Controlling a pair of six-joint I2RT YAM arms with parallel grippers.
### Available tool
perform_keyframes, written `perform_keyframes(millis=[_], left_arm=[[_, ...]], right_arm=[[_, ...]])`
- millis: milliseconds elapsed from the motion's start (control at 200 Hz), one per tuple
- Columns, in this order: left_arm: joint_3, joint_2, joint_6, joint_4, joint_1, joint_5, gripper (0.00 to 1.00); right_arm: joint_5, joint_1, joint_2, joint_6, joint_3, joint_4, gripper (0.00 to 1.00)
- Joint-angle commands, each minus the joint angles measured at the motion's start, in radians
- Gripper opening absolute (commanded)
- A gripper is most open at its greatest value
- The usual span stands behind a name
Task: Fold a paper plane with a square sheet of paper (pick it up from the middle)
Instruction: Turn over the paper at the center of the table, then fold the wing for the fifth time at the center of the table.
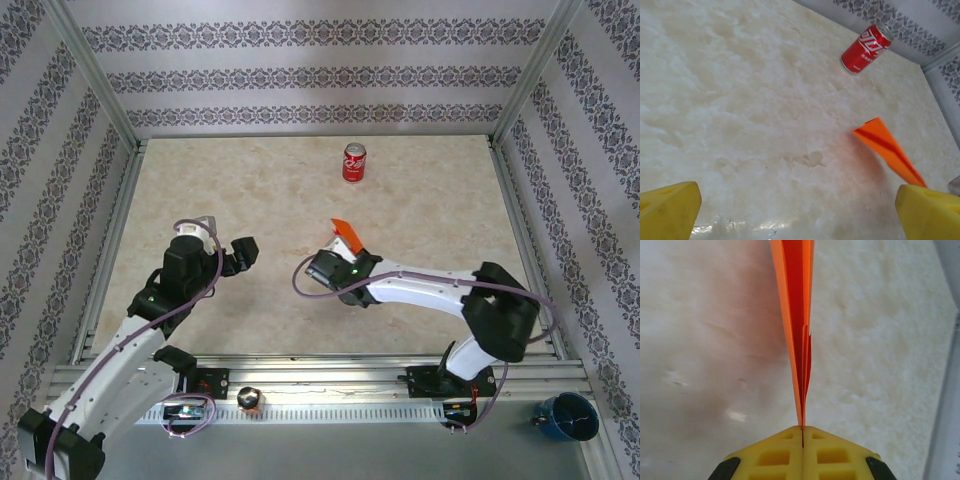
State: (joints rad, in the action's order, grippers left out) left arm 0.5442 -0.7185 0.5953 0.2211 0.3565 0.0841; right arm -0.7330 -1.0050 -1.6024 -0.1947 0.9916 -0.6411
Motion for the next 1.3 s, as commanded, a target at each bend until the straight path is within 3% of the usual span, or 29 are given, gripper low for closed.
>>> perform_keyframes(millis=[0, 100, 215, 260, 325, 365, 540, 660, 744, 824, 1114, 1294], left_arm=[[-0.022, 0.059, 0.045, 0.013, -0.014, -0.085, 1.00], [-0.043, 0.123, 0.061, -0.007, -0.015, -0.105, 1.00], [-0.044, 0.144, 0.050, -0.007, -0.016, -0.088, 0.94], [-0.039, 0.134, 0.048, -0.002, -0.017, -0.073, 0.90], [-0.028, 0.108, 0.043, -0.004, -0.016, -0.028, 0.85], [-0.022, 0.084, 0.043, -0.008, -0.017, 0.004, 0.82], [0.024, -0.049, 0.082, 0.012, -0.017, 0.089, 0.55], [0.039, -0.139, 0.116, 0.001, -0.016, 0.148, 0.38], [0.039, -0.200, 0.141, -0.029, -0.015, 0.202, 0.35], [0.040, -0.247, 0.164, -0.053, -0.014, 0.243, 0.32], [0.039, -0.333, 0.198, -0.102, -0.012, 0.344, 0.28], [0.048, -0.454, 0.239, -0.214, 0.000, 0.432, 0.24]], right_arm=[[0.123, -0.040, -0.084, -0.056, 0.091, -0.043, 0.00], [0.216, -0.075, -0.153, -0.073, 0.148, -0.044, 0.02], [0.440, -0.079, -0.176, -0.074, 0.194, -0.023, 0.09], [0.524, -0.074, -0.161, -0.077, 0.179, 0.023, 0.15], [0.583, -0.054, -0.129, -0.126, 0.141, 0.092, 0.32], [0.667, -0.026, -0.104, -0.151, 0.111, 0.139, 0.33], [0.935, 0.141, 0.065, -0.364, -0.132, 0.498, 0.31], [1.234, 0.292, 0.033, -0.587, -0.256, 0.811, 0.14], [1.371, 0.330, -0.058, -0.661, -0.246, 0.918, 0.04], [1.395, 0.327, -0.129, -0.664, -0.200, 0.899, 0.02], [1.305, 0.325, -0.227, -0.687, -0.181, 0.850, 0.00], [1.178, 0.304, -0.228, -0.869, -0.253, 0.887, 0.00]])
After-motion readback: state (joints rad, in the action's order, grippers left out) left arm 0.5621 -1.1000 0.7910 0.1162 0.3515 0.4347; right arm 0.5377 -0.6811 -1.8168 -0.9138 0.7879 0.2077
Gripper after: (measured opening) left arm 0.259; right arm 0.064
